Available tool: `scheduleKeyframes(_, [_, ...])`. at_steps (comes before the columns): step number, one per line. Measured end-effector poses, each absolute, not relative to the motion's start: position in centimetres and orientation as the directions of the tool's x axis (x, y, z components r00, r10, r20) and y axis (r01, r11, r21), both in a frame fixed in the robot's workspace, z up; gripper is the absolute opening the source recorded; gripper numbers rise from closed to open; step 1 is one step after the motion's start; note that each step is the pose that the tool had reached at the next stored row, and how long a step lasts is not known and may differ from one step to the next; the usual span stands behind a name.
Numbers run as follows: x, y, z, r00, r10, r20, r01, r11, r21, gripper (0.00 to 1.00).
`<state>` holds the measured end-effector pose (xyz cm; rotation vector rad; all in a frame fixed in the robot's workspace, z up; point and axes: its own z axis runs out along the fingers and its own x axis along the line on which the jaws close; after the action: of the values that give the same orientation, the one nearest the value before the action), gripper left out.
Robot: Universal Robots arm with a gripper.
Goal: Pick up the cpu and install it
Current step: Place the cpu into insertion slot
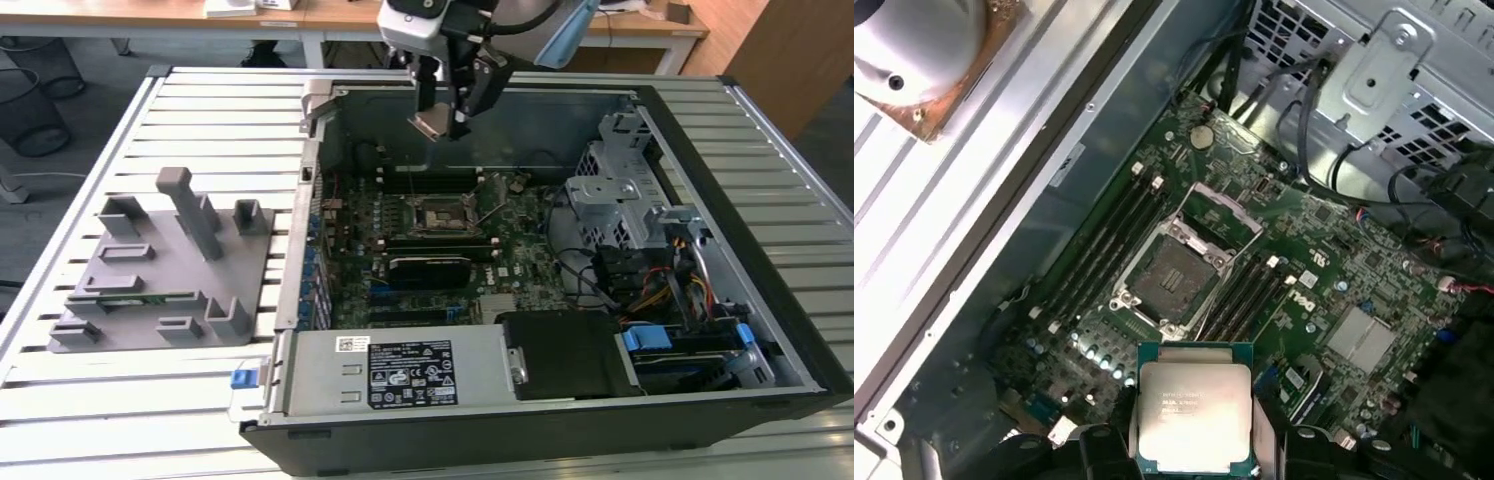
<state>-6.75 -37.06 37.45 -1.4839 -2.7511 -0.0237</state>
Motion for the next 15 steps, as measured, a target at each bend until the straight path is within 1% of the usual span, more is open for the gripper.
scheduleKeyframes(15, [-6.75,-37.02,37.28,-0.342,0.939,0.02,0.94,0.342,0.005,0.54])
